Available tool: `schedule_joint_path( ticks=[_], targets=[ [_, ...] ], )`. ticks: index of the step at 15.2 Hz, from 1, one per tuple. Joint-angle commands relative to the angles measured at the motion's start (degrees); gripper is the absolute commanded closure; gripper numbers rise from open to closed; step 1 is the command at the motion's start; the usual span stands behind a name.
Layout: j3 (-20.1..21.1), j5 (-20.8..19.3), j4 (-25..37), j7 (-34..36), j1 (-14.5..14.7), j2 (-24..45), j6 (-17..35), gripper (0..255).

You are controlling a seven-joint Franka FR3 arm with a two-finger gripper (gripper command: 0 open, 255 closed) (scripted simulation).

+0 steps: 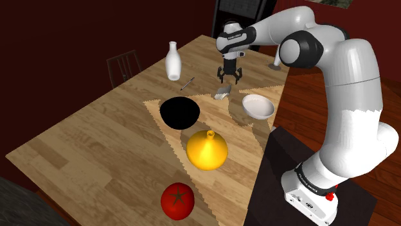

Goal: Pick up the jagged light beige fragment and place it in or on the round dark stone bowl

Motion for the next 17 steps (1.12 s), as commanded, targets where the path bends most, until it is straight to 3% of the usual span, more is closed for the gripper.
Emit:
schedule_joint_path(
  ticks=[1,5,13,14,17],
  targets=[
    [-0.03,0.05,-0.82,0.16,-0.01,0.34,1.17,0],
    [0.0,0.1,-3.41,0.12,-0.03,0.95,4.37,0],
    [0.0,0.1,-3.41,0.12,-0.03,0.95,4.36,0],
    [0.0,0.1,-3.41,0.12,-0.03,0.95,4.36,255],
    [0.0,0.1,-3.41,0.12,-0.03,0.95,4.36,255]
  ],
)
